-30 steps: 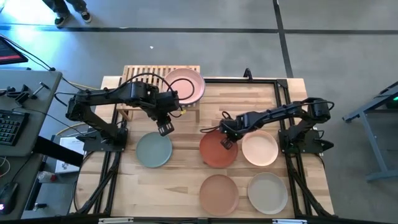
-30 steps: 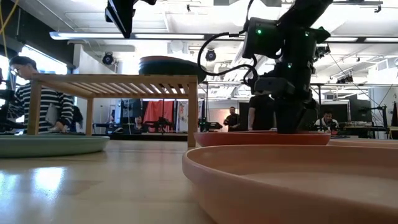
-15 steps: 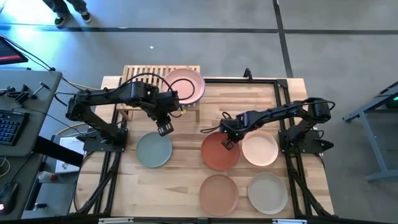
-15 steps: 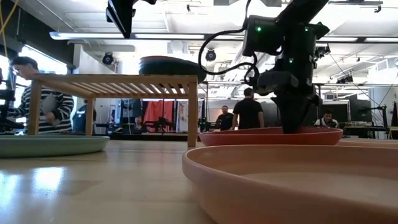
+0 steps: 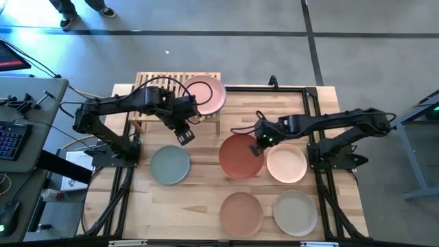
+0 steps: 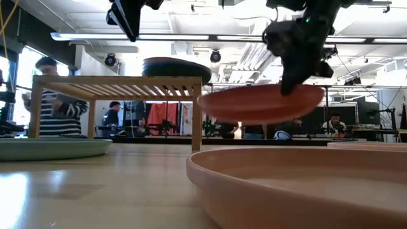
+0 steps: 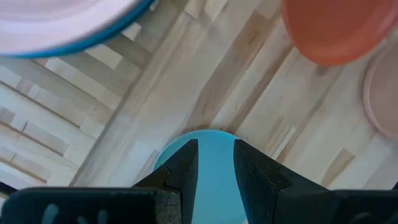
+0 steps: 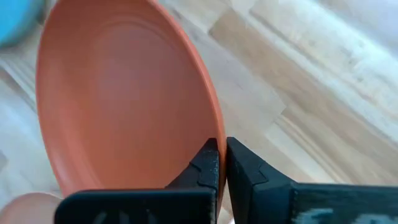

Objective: Place and stack plates onto a shelf
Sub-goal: Stack the orange plate on top of the light orange plate on the shelf

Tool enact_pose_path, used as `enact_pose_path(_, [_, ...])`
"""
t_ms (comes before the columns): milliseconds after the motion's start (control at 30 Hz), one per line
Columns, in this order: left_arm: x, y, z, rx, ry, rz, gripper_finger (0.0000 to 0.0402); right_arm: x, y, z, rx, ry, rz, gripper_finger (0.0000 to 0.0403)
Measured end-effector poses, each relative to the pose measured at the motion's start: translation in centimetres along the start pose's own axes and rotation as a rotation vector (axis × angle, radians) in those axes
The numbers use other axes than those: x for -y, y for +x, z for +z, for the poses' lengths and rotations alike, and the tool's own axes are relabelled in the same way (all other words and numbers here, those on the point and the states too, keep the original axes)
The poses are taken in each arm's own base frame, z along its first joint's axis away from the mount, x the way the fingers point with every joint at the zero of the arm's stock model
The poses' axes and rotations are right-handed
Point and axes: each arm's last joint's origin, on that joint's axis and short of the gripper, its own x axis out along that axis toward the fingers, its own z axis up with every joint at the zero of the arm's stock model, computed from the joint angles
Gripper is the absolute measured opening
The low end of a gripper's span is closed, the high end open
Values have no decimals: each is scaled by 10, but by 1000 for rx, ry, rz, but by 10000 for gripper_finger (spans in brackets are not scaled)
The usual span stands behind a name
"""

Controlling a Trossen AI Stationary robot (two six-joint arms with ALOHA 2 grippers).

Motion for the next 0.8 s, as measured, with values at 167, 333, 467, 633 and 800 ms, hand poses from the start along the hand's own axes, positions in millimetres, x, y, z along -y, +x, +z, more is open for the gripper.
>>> enact_pose_path(167, [-3,0,8,58,-32,-22,91,4,-24,-1,57,11,57,1])
enact_pose_path(333, [-8,0,17,111,-114,-58,91,9,-46,-2,115,25,120,0])
enact_pose_path(467, [-11,-1,23,151,-183,-77,91,16,-62,1,178,52,150,0])
enact_pose_path(633, [-15,-2,33,214,-238,-126,91,26,-74,8,259,85,169,0])
enact_pose_path(800, [-14,-5,43,289,-245,-226,91,29,-82,21,311,85,169,0])
